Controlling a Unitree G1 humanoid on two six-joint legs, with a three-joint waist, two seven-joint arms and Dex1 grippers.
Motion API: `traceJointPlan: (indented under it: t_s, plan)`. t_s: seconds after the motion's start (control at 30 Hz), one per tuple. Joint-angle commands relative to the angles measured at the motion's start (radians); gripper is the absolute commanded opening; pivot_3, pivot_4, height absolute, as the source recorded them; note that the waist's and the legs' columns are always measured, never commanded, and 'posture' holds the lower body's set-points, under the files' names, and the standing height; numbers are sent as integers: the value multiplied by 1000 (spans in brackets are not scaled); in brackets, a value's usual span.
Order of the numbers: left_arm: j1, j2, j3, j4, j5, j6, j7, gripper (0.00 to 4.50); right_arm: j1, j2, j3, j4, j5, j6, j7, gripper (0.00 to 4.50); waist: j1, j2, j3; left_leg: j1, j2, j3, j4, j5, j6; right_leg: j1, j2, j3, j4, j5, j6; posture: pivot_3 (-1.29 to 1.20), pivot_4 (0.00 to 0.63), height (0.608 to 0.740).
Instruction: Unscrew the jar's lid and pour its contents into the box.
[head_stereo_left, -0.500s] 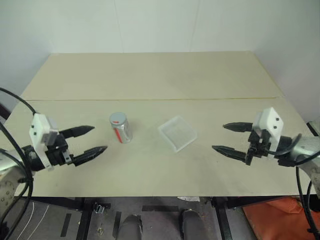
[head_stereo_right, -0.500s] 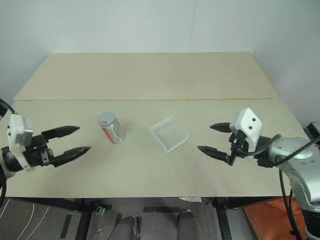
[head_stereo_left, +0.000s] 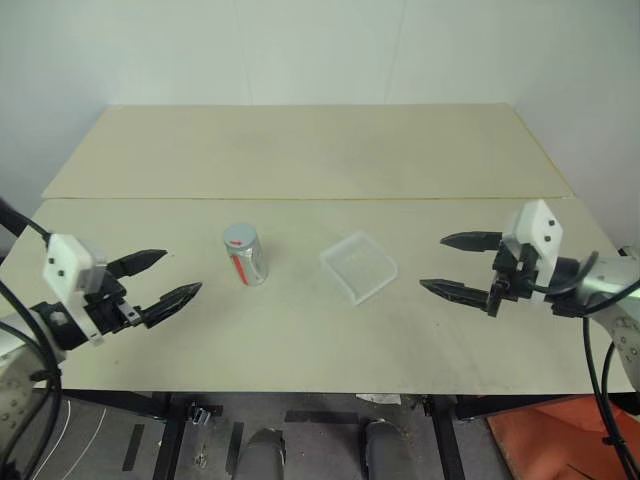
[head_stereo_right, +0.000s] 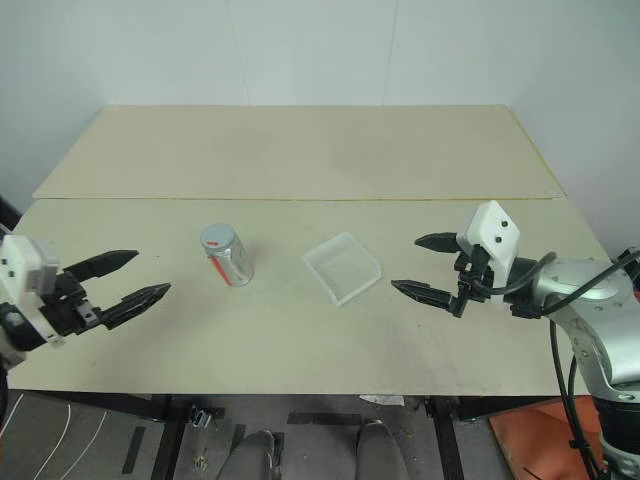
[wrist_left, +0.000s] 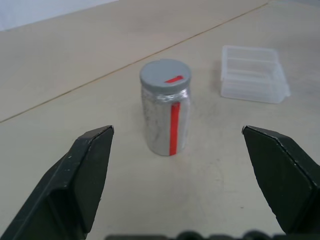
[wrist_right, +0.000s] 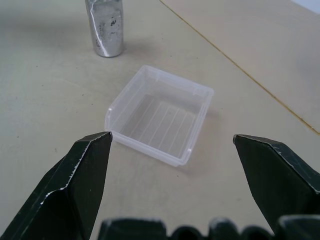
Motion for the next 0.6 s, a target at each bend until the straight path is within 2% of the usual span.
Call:
traceJointPlan:
  t_s: [0.03,0.13,0.23,0.6]
  plan:
    - [-28,-77,-105,-14,87,-64,97,4486,-2,-18,-47,-37,9,-25,8,4500,0,0,0,0,0,0,0,0,0,0,0,0,0,0,0,0,150,740]
    - [-57,-154,-182,-13,152,-105,171,4486,-48,-29,-55,-37,55,8,21,4500,0,0,0,0,0,0,0,0,0,0,0,0,0,0,0,0,150,740]
    - [-77,-216,-245,15,221,-159,217,4486,-75,-32,-12,-46,25,-4,15,4500,-2,0,0,0,0,0,0,0,0,0,0,0,1,0,0,0,150,740]
    - [-153,-401,-374,110,402,-297,398,4486,-86,-24,-21,-74,21,5,-28,4500,5,0,0,0,0,0,1,0,0,1,0,0,-1,1,1,0,150,740]
